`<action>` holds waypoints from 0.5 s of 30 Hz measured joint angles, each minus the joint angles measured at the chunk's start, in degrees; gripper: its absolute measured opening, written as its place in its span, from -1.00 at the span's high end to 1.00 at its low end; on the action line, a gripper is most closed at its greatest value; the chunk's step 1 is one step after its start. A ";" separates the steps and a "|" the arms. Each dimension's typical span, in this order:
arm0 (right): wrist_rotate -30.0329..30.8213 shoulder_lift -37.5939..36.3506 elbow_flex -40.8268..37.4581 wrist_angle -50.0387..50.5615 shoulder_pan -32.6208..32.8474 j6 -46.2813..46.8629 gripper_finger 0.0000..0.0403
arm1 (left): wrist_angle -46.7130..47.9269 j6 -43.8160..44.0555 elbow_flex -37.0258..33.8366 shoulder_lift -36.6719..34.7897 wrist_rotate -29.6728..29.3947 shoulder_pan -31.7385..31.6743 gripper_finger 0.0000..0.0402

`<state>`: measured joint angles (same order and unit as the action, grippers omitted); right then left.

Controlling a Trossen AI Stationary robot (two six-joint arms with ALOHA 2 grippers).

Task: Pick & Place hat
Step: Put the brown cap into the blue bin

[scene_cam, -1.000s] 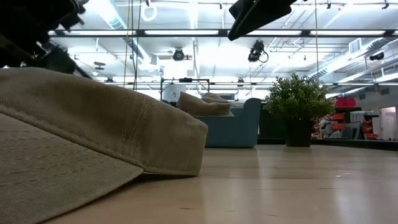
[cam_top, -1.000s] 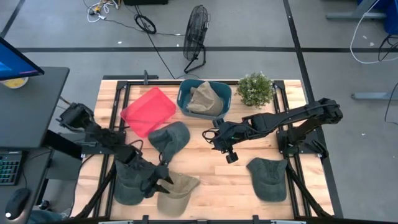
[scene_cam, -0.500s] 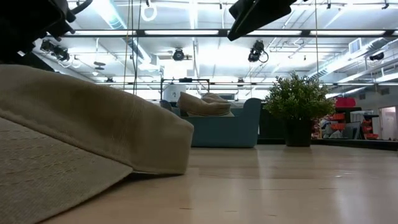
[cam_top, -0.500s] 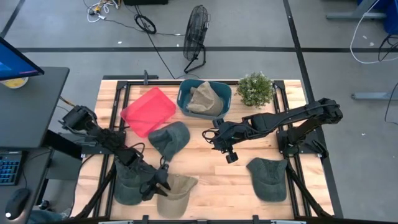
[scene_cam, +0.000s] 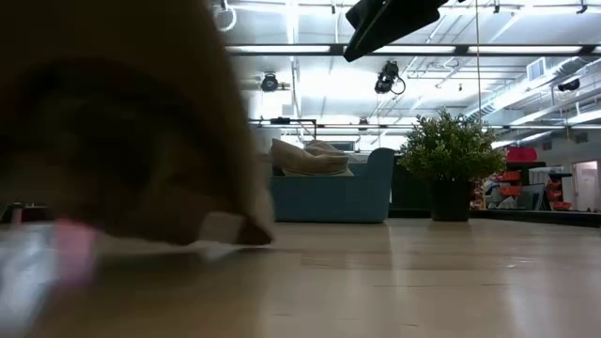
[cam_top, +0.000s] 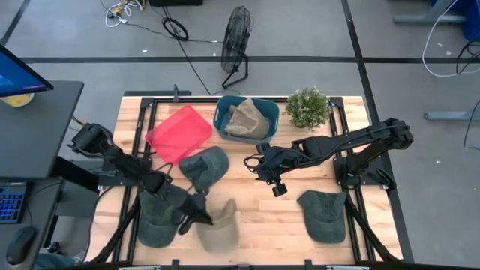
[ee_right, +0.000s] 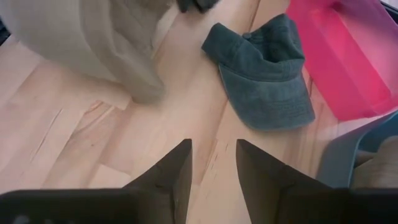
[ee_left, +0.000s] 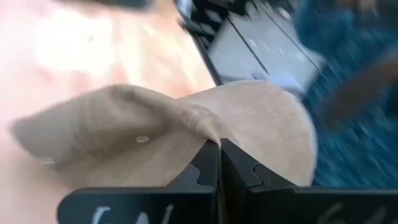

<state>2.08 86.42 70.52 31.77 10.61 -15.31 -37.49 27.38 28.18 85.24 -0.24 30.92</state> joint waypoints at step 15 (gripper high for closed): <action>0.08 0.04 -0.52 9.82 4.03 14.31 0.37 | 0.15 -14.75 0.00 -14.61 -8.94 -18.10 0.96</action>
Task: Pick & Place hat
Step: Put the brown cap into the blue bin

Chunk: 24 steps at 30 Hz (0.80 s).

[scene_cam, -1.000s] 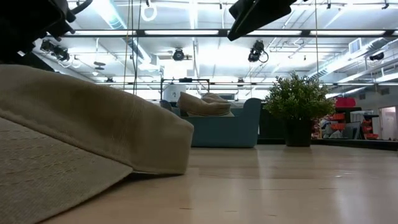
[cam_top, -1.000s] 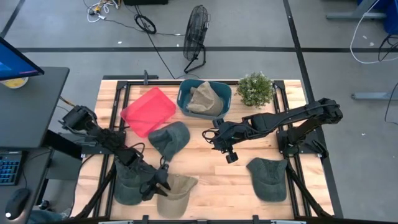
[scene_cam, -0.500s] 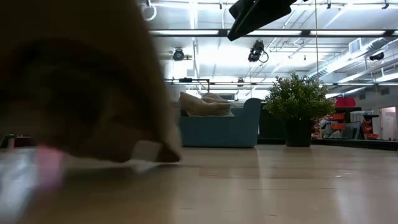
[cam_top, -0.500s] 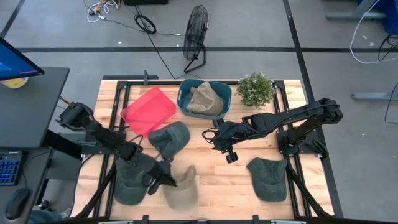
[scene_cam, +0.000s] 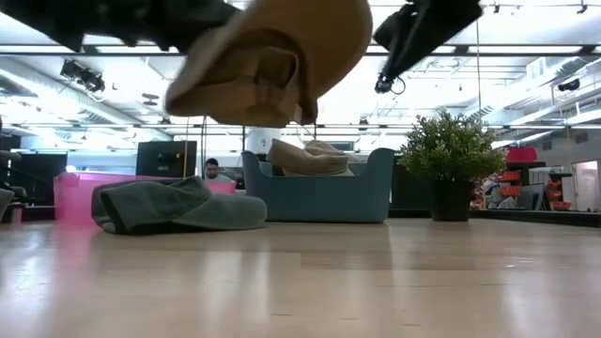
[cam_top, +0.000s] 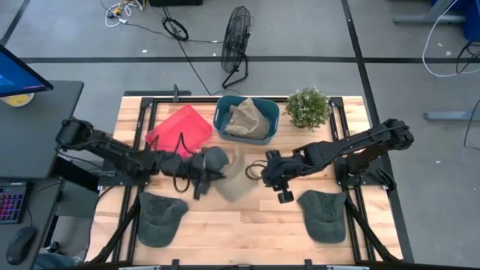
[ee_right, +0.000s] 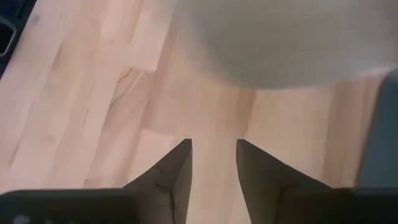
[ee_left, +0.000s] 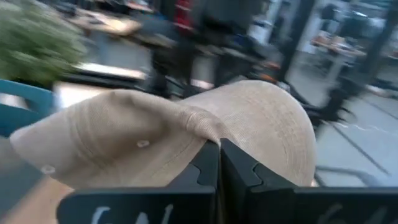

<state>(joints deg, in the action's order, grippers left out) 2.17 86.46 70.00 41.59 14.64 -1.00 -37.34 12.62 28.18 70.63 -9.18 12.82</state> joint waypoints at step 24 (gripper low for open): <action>6.48 0.00 0.00 9.92 6.01 4.04 0.37 | 3.79 -7.51 15.58 7.93 5.49 -27.46 0.98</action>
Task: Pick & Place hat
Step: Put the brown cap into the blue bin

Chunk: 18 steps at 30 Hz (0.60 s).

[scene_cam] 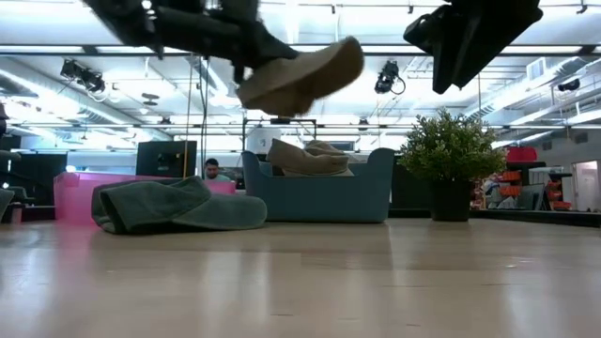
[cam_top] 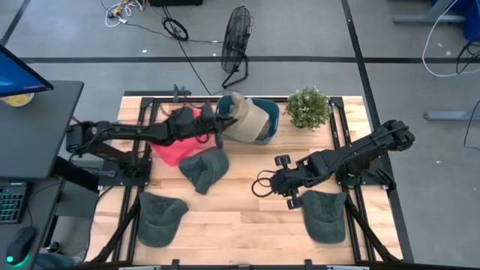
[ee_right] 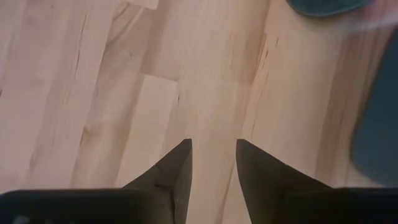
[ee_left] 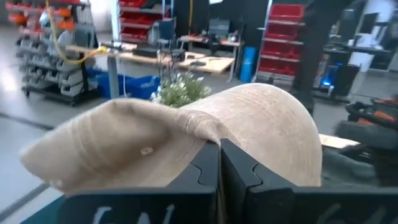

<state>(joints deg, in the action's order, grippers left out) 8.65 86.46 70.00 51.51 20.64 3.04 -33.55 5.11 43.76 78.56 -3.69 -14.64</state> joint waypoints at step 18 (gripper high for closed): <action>-0.03 -0.02 0.00 -0.05 -0.02 -0.53 0.37 | -0.53 13.65 7.35 25.09 -8.38 -4.92 0.96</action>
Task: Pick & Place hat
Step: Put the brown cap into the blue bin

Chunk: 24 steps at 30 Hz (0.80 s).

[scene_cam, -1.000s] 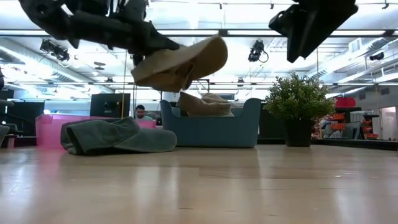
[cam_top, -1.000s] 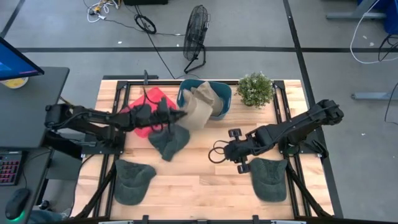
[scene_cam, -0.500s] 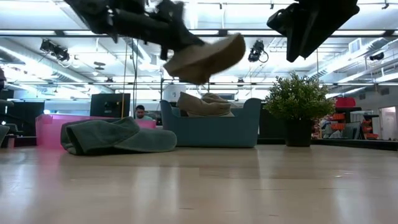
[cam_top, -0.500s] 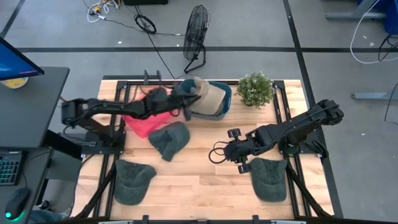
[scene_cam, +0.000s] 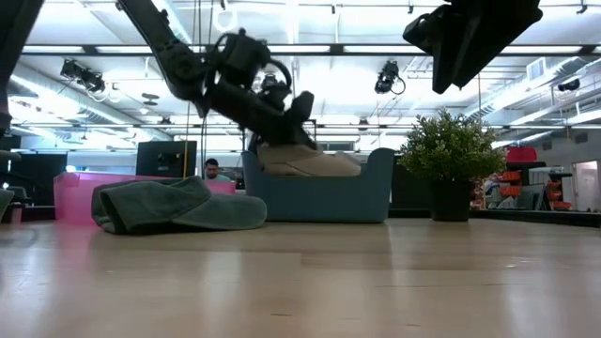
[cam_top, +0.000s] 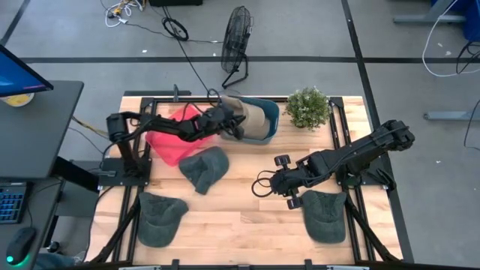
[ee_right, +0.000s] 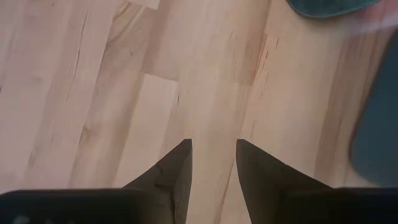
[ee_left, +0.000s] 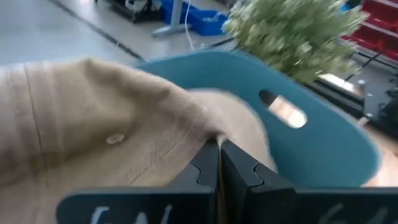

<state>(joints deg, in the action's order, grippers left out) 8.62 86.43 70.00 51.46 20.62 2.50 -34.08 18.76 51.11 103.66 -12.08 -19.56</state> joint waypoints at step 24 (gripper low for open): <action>-0.02 -0.02 0.00 -1.84 0.00 0.26 0.37 | 0.85 -4.73 -0.10 -4.15 0.07 -1.76 0.33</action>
<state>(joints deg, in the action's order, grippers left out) 8.60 86.41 70.00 49.62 20.62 2.76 -33.23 14.03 51.00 99.51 -12.01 -21.32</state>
